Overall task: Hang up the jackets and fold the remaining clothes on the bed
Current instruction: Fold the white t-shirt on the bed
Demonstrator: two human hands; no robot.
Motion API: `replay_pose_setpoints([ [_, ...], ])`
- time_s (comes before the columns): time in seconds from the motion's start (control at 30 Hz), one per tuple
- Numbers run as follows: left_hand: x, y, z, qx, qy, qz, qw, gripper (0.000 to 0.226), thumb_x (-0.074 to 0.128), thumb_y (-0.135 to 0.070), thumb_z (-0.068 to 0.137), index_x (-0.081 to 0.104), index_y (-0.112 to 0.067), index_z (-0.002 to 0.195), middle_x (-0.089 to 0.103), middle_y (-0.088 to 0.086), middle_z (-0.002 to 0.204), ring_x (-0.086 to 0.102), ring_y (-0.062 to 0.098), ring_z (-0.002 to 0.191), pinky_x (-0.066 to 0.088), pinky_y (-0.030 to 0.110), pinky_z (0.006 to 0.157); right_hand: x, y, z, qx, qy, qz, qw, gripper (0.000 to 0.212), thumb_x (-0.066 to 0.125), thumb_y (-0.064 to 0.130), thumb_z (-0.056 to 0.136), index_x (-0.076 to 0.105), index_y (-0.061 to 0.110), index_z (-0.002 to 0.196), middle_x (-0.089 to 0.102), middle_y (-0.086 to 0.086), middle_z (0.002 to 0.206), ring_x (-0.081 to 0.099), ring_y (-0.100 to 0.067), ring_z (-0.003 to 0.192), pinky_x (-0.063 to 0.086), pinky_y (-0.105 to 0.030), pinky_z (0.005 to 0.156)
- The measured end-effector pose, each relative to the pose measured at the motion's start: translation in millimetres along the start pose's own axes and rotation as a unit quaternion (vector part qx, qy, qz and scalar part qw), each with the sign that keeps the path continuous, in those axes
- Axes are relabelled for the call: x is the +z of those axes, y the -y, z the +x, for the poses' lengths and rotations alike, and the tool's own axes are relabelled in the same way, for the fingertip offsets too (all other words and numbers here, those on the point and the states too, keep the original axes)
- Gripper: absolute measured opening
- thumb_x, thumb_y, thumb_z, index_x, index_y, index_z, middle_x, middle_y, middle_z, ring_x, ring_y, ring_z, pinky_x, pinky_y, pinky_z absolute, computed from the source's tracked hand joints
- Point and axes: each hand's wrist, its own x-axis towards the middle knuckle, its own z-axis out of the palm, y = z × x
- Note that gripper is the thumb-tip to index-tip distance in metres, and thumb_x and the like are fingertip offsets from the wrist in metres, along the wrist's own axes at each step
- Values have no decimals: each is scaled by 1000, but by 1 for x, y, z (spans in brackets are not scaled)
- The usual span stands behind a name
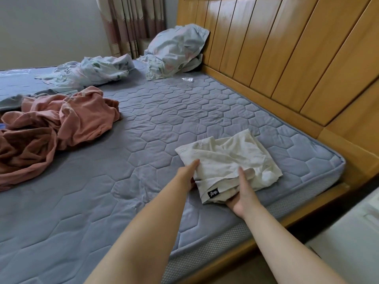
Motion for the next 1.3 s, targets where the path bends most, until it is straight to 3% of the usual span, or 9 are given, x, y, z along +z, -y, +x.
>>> replay_pose_setpoints([
  [0.13, 5, -6, -3, 35, -103, 54, 993, 34, 69, -23, 83, 54, -3, 106, 58, 12, 85, 59, 28, 75, 54, 37, 66, 18, -5, 0, -11, -99, -133, 986, 18, 59, -5, 84, 61, 1, 101, 64, -16, 87, 62, -28, 74, 55, -41, 71],
  [0.27, -23, -21, -19, 111, -145, 86, 979, 21, 64, -17, 84, 57, -6, 100, 59, 13, 90, 58, 27, 75, 44, 28, 48, 40, -6, -18, -17, -45, -148, 988, 24, 45, -16, 82, 60, 2, 87, 61, -13, 77, 60, -25, 65, 52, -30, 49],
  [0.5, -127, -38, -45, 68, -155, 51, 984, 20, 61, -16, 90, 50, -5, 103, 50, 8, 82, 51, 20, 68, 44, 27, 47, 93, -61, -43, -119, 17, -223, 967, 17, 65, 2, 82, 59, 13, 93, 66, -4, 92, 65, -25, 89, 57, -43, 78],
  [0.63, -154, 6, -57, 30, -51, -3, 998, 20, 48, -19, 98, 56, -3, 109, 58, 10, 87, 55, 23, 76, 46, 30, 66, 83, -89, -56, -275, -86, -483, 827, 53, 63, 12, 85, 36, 6, 130, 50, -7, 123, 51, -25, 112, 47, -37, 90],
  [0.7, -157, 25, -63, 29, -17, -29, 999, 24, 43, -18, 101, 55, -3, 116, 63, 12, 98, 60, 27, 90, 50, 31, 71, 72, -92, -63, -452, -94, -576, 674, 60, 61, 4, 81, 34, 9, 135, 43, -13, 133, 44, -30, 121, 42, -41, 99],
  [0.8, -158, 34, -68, 33, 1, -37, 999, 33, 43, -24, 101, 54, -4, 125, 67, 8, 84, 63, 26, 84, 49, 30, 66, 62, -102, -65, -608, 43, -655, 446, 49, 57, 7, 77, 47, 11, 125, 48, -14, 130, 45, -31, 119, 37, -45, 101],
  [0.93, -159, 15, -65, 43, -35, 31, 998, 28, 59, -25, 92, 61, 1, 105, 65, 15, 84, 64, 29, 77, 56, 36, 70, 71, -132, -59, -643, 197, -704, 229, 21, 65, 18, 71, 67, 10, 91, 63, -10, 104, 57, -29, 98, 37, -38, 91],
  [1.13, -156, -5, -51, 46, -104, 120, 986, 29, 74, -23, 81, 64, -3, 101, 67, 18, 94, 66, 35, 90, 57, 44, 82, 98, -145, -48, -603, 175, -758, 176, 19, 79, 8, 52, 63, 17, 53, 56, -1, 59, 53, -20, 59, 44, -30, 63],
  [1.3, -157, 8, -43, 66, -178, 151, 970, 22, 70, -10, 80, 65, 5, 95, 64, 19, 82, 65, 33, 72, 59, 39, 60, 77, -131, -46, -637, 245, -714, 157, 17, 56, 0, 71, 61, 13, 62, 56, -4, 65, 53, -21, 63, 48, -31, 64],
])
